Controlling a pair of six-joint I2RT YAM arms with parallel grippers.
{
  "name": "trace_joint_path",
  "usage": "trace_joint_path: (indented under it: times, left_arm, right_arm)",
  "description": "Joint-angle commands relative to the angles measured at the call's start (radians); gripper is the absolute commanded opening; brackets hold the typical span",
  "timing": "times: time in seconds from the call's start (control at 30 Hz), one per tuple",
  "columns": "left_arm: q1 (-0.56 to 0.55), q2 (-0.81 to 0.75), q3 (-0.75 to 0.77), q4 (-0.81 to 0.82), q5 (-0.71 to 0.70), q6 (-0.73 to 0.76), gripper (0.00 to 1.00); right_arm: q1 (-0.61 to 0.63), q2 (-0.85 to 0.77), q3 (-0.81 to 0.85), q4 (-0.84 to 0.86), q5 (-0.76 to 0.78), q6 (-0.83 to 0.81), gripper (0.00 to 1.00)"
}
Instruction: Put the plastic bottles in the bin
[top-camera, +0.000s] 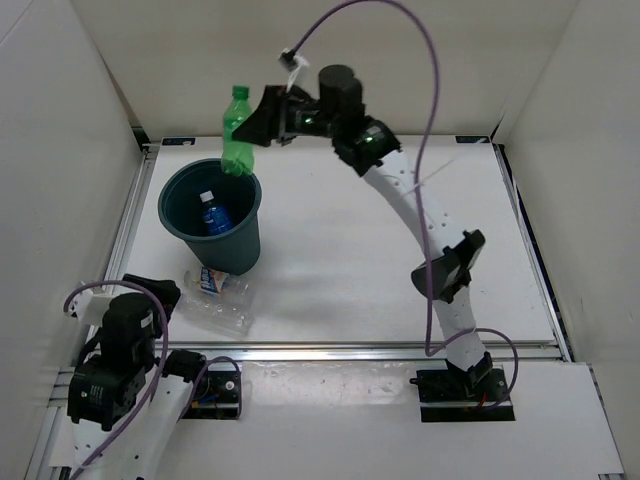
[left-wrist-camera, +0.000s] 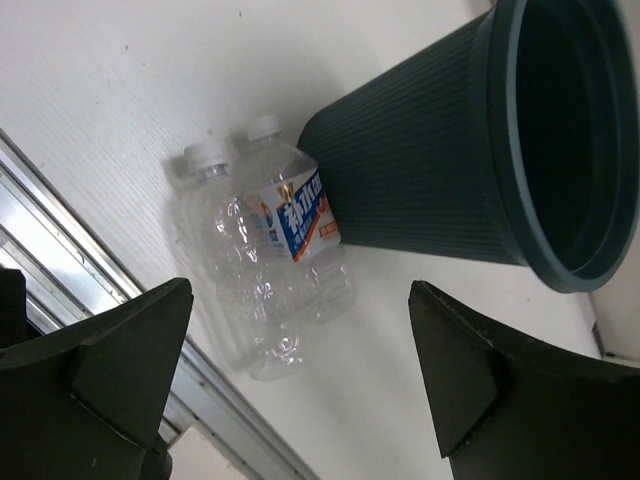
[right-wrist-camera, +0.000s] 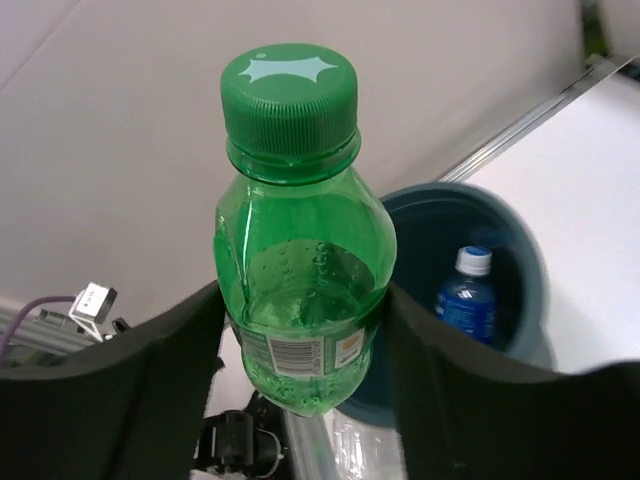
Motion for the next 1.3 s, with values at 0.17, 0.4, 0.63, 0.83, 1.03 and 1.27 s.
trace_joint_path:
  times: [0.17,0.4,0.63,0.83,1.03,1.27]
  left_arm:
    - [-0.033,0.002,-0.073,0.020,0.102,-0.041,1.00]
    - [-0.033,-0.121,-0.239,0.071,0.197,-0.163,1.00]
    - [-0.043,-0.182,-0.426,0.166,0.239,-0.237,1.00]
    - [-0.043,-0.139,-0.526,0.309,0.315,-0.216,1.00]
    - [-0.043,-0.021,-0.546,0.349,0.305,-0.225,1.00]
    - [-0.043,0.114,-0.578,0.359,0.325,-0.262,1.00]
  right_arm:
    - [0.122,0.071,-0.016,-0.022,0.150,-0.135,1.00]
    - [0.018,-0.271,-0.306,-0.121,0.250,-0.185,1.00]
    - [-0.036,-0.378,-0.431,-0.262,0.192,-0.234,1.00]
    - [-0.045,-0.463,-0.571,-0.274,0.183,-0.234,1.00]
    - [-0.077,-0.509,-0.613,-0.274,0.183,-0.243,1.00]
    - [-0.126,-0.527,-0.658,-0.274,0.161,-0.232,1.00]
